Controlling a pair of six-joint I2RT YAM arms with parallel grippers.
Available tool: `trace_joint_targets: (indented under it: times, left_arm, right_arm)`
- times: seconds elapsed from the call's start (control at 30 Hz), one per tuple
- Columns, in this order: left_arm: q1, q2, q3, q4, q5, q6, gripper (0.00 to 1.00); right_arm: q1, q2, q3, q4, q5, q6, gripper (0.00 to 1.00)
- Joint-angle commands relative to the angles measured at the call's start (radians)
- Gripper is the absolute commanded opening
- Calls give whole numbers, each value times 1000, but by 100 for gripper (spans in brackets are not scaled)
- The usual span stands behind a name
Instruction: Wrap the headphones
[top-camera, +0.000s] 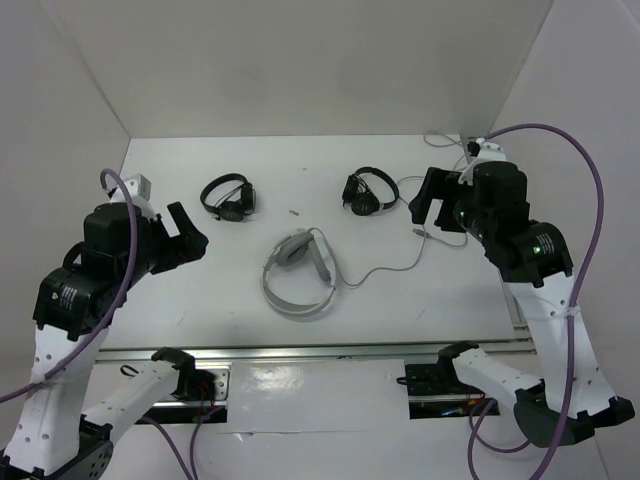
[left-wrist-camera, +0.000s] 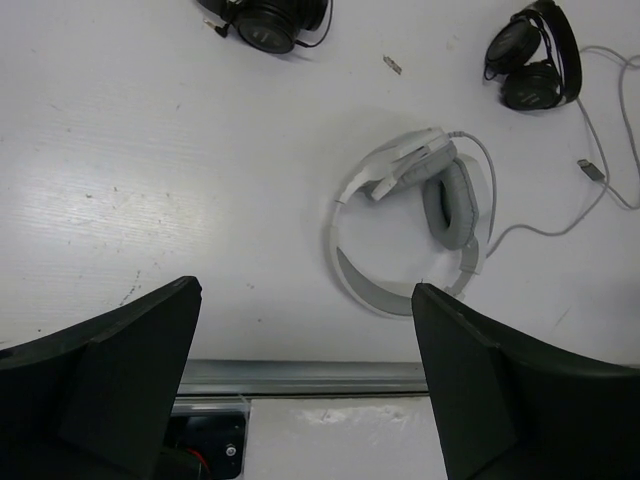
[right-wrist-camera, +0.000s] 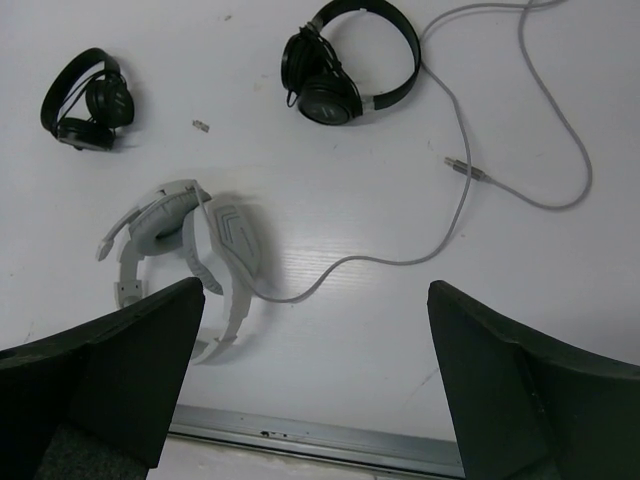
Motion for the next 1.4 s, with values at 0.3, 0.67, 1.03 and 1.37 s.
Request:
trace_joint_targets:
  times: [0.3, 0.67, 1.03, 1.37]
  left_arm:
    - [-14, -8, -61, 122, 47, -179, 100]
    - [-310, 211, -224, 258, -28, -731, 100]
    - [-551, 455, -420, 230, -166, -1189, 100]
    - [-562, 694, -439, 312, -203, -1281, 100]
  right_arm:
    - [3, 59, -9, 169, -54, 1, 100]
    - [3, 192, -38, 260, -34, -30, 100]
    - [-6, 193, -77, 291, -154, -71, 100]
    - [37, 174, -59, 291, -178, -93, 100]
